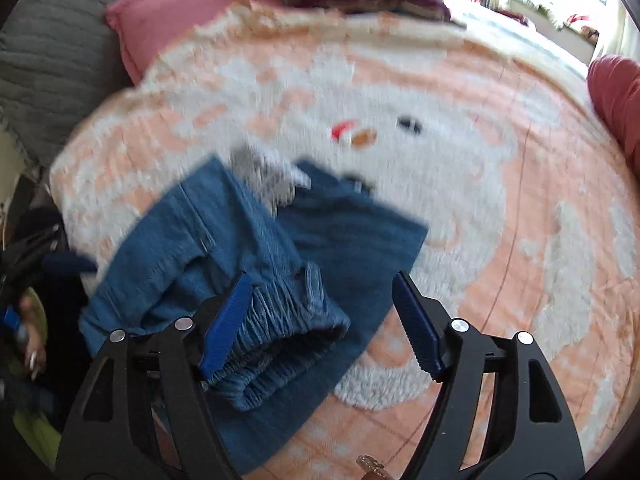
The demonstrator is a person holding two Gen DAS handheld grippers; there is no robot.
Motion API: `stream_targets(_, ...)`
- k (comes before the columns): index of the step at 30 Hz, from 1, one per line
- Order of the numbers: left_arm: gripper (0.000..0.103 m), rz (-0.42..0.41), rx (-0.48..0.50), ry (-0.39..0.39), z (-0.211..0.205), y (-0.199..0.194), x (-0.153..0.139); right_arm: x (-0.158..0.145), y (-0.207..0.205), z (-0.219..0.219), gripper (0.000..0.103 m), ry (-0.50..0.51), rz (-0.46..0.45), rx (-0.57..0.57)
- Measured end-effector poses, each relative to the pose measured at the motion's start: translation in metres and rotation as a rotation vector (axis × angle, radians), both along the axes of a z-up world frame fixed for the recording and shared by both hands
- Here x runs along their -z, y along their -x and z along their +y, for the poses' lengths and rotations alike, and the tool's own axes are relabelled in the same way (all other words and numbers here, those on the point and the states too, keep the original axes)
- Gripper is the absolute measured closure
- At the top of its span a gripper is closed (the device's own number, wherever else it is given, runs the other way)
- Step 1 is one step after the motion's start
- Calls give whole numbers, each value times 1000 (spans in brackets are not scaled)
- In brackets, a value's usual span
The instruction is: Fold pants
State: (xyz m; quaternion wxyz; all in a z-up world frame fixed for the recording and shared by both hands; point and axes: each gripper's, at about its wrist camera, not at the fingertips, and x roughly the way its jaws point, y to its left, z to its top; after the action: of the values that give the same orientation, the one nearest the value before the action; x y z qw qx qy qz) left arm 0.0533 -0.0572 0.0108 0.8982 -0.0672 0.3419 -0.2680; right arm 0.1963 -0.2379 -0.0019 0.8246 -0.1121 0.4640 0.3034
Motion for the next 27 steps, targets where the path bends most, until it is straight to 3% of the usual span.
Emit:
stream_targets(2, 21, 7, -61, -84, 7, -7, 3, -8, 2, 1, 37, -10, -42, 1)
stream_targets(3, 40, 20, -81, -114, 9, -11, 7, -12, 4, 3, 37, -30, -58, -11)
stream_targets(4, 49, 31, -87, -126, 8, -13, 7, -15, 4, 7, 40, -39, -64, -21)
stream_targets(8, 69, 68, -33, -211, -9, -14, 19, -19, 4, 31, 61, -39, -79, -79)
stream_targets(14, 69, 36, 6, -420, -36, -1, 34, -6, -2, 65, 63, 0, -56, -141)
stream_targets(17, 69, 29, 6, -430, -37, 2, 33, 12, -6, 77, 74, 63, -16, -156)
stream_targets(19, 69, 31, 6, -426, -36, 4, 33, 22, -4, 83, 98, 87, 2, -176)
stream_targets(22, 69, 35, 6, -416, -35, 4, 33, 25, -4, 90, 98, 153, -56, -138)
stream_targets(27, 69, 48, 8, -386, -29, 2, 34, 41, -7, 94, 98, 193, -45, -117)
